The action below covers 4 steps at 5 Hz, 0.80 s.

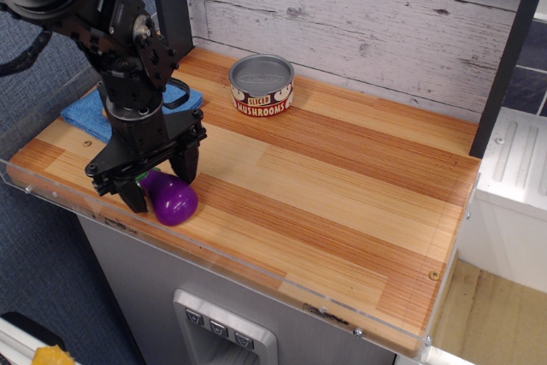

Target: Move eggplant to front left edge of counter in front can

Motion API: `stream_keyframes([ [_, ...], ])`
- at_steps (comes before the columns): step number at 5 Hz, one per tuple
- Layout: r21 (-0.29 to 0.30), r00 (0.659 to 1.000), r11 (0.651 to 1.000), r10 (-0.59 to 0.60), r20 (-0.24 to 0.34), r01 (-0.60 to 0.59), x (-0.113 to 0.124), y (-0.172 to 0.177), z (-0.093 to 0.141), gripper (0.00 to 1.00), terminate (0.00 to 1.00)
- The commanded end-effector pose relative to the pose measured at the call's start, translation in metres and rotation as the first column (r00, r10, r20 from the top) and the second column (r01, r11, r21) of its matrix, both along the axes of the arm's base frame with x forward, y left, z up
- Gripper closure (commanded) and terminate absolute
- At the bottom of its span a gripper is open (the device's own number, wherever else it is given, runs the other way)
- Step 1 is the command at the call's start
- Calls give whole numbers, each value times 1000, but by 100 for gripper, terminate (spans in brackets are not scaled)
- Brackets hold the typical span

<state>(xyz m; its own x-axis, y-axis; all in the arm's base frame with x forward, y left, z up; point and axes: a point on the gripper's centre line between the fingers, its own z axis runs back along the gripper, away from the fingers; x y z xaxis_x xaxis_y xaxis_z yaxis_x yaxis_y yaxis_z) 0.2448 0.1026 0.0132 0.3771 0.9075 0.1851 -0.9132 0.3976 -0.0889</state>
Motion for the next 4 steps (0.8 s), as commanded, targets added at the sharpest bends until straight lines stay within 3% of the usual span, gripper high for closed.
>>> stream_keyframes([
  [1,19,996,998,-64,59,63,5,6,15,0,0],
  [3,43,957,956,-290,29,289,17,-2,40,0,0],
  [4,77,932,929,-361,-30,362,22,-4,55,0,0],
])
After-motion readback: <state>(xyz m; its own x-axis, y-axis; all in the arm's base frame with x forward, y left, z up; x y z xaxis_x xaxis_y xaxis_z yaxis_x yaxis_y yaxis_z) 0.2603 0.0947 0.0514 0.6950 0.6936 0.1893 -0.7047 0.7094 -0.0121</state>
